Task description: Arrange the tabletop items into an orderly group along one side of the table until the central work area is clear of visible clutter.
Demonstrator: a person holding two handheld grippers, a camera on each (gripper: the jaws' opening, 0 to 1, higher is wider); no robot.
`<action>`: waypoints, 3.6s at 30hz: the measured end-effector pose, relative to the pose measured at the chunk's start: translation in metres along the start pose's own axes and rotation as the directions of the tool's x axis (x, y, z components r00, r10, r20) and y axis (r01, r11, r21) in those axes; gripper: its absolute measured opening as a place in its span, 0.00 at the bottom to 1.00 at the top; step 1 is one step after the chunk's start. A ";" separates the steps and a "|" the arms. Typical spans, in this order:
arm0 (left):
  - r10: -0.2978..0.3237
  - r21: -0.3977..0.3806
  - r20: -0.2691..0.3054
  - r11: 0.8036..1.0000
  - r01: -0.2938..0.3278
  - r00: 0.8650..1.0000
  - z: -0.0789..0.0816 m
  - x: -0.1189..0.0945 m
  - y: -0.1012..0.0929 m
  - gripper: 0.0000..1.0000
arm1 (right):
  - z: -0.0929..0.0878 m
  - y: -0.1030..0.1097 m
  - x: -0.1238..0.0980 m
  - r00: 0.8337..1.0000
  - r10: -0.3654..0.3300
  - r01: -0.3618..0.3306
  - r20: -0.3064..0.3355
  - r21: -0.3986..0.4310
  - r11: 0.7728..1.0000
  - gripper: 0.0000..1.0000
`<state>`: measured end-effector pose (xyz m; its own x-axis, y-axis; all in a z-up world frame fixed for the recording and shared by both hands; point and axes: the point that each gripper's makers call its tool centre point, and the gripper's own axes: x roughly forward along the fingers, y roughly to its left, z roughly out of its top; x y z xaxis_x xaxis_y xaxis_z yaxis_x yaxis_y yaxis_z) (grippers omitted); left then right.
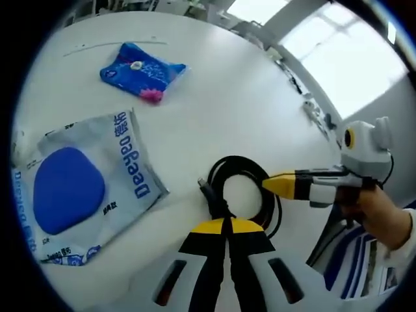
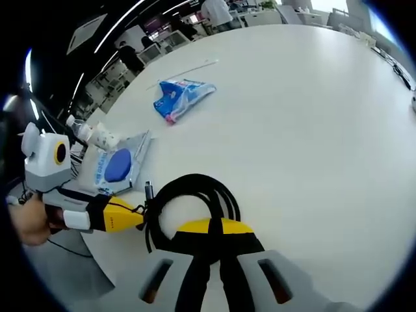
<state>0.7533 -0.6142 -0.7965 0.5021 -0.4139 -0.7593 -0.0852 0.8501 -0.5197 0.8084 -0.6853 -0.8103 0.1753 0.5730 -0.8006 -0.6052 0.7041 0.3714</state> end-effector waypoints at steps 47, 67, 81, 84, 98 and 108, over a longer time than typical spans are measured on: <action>-0.401 0.213 0.502 0.916 0.340 0.766 0.094 -0.235 0.003 0.10 | 0.072 0.041 -0.059 0.952 0.126 -0.083 0.279 -0.161 0.984 0.07; -0.425 0.039 0.707 0.822 0.569 0.565 0.051 -0.187 -0.142 0.00 | 0.095 0.043 -0.071 0.926 0.143 -0.113 0.350 -0.106 0.988 0.06; -0.444 0.133 0.659 0.863 0.487 0.607 0.063 -0.174 -0.140 0.00 | 0.089 0.020 -0.081 0.923 0.138 -0.115 0.358 -0.086 0.990 0.06; -0.409 0.135 0.680 0.886 0.444 0.608 0.081 -0.189 -0.107 0.01 | 0.088 0.015 -0.081 0.922 0.136 -0.115 0.362 -0.081 0.990 0.07; -0.276 0.210 0.689 0.961 0.181 0.670 0.144 -0.195 -0.022 0.29 | 0.111 0.020 -0.068 0.915 0.171 -0.121 0.365 -0.154 0.981 0.22; -0.135 0.231 0.634 0.973 -0.019 0.762 0.178 -0.151 0.025 0.59 | 0.127 0.030 -0.048 0.916 0.187 -0.141 0.356 -0.150 0.978 0.33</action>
<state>0.8282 -0.4725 -0.6249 0.9393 -0.2242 -0.2599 0.1064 0.9101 -0.4004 0.8812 -0.6383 -0.7013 0.3239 0.8056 -0.4961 -0.7338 0.5449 0.4058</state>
